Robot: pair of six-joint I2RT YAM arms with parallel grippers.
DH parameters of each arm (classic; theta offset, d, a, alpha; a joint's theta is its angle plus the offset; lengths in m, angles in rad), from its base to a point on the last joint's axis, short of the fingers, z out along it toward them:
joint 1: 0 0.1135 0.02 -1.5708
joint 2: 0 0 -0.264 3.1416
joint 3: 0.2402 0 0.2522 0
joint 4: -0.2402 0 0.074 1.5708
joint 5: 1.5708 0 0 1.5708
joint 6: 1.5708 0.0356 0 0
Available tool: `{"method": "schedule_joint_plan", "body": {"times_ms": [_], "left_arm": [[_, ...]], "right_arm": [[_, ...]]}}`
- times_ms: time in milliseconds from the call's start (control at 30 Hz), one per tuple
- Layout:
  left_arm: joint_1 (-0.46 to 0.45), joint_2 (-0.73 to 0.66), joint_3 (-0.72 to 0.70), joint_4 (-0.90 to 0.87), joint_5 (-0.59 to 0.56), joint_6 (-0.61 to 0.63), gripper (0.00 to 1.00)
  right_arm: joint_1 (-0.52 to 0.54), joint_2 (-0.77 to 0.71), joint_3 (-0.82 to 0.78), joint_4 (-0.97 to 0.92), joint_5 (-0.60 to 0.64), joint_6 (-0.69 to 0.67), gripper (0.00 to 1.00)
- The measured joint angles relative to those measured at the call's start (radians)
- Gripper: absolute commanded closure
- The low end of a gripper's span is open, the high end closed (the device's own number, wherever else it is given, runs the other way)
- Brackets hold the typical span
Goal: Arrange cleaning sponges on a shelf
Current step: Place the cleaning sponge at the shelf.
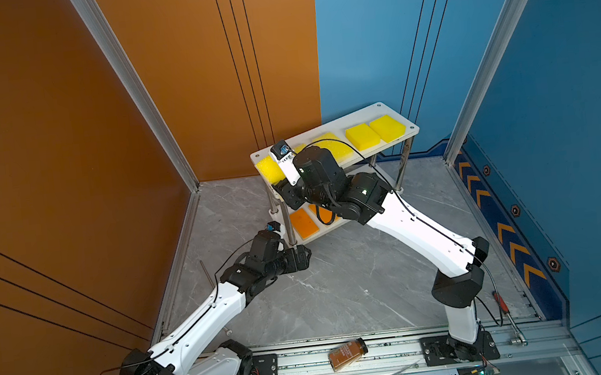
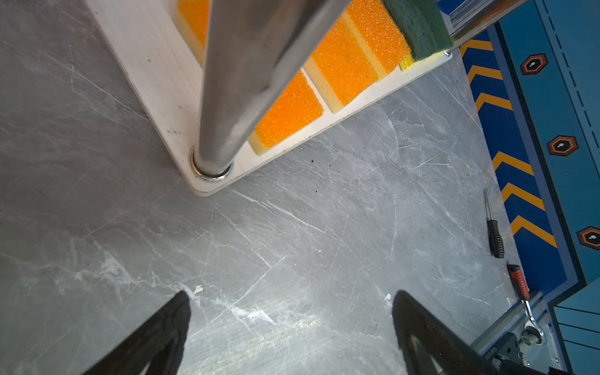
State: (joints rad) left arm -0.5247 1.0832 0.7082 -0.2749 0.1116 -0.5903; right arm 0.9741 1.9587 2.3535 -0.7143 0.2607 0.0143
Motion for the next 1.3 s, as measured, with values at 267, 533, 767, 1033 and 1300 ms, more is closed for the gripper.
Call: {"method": "schedule_joint_plan", "body": {"times_ms": [267, 533, 767, 1033, 1300], "left_arm": [[0.001, 0.007, 0.0, 0.0, 0.0, 0.0, 0.02], [0.001, 0.007, 0.0, 0.0, 0.0, 0.0, 0.02], [0.001, 0.008, 0.0, 0.0, 0.0, 0.0, 0.02], [0.001, 0.013, 0.0, 0.001, 0.001, 0.0, 0.02], [0.001, 0.013, 0.0, 0.001, 0.001, -0.001, 0.02]], "right_arm": [[-0.026, 0.002, 0.0, 0.028, 0.03, 0.001, 0.44], [-0.046, 0.005, 0.0, 0.045, 0.033, 0.005, 0.42], [-0.046, 0.018, 0.0, 0.046, 0.032, 0.004, 0.41], [-0.046, 0.019, 0.0, 0.052, 0.032, 0.005, 0.41], [-0.046, 0.042, 0.0, 0.064, 0.032, 0.005, 0.41]]}}
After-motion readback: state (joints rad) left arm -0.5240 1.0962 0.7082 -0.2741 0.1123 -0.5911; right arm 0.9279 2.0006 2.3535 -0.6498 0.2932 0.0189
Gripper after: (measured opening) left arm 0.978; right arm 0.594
